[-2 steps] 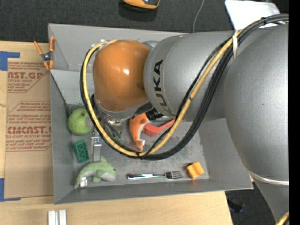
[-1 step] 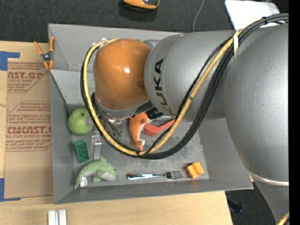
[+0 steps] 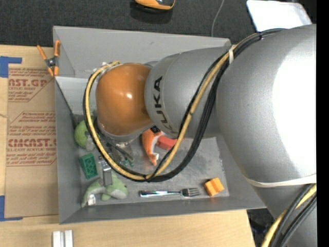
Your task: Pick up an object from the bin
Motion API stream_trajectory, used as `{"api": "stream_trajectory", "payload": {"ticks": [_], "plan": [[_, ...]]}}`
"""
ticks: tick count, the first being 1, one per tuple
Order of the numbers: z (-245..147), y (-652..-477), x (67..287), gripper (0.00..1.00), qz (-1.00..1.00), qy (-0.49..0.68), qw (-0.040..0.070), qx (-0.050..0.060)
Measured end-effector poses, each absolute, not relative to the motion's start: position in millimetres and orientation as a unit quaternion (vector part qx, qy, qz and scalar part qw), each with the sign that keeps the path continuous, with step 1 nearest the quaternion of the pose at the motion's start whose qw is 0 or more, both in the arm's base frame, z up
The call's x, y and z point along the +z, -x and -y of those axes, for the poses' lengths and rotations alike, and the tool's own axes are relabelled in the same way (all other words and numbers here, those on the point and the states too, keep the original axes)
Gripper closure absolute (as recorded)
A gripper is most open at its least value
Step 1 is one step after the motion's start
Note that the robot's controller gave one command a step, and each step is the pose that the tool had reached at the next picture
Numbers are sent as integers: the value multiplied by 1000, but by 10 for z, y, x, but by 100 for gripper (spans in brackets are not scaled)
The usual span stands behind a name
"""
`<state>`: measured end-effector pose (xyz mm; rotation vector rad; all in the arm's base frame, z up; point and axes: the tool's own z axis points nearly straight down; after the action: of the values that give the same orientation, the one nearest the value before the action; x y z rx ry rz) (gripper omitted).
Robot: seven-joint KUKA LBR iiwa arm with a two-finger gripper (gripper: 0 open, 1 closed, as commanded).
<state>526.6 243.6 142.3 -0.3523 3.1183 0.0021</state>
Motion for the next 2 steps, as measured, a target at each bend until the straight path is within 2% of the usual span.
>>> {"api": "stream_trajectory", "payload": {"ticks": [1,2], "plan": [[-2469,-5032,1327,0,-1000,6,3,2],[-2469,-4909,986,0,-998,-61,-1,0]]}}
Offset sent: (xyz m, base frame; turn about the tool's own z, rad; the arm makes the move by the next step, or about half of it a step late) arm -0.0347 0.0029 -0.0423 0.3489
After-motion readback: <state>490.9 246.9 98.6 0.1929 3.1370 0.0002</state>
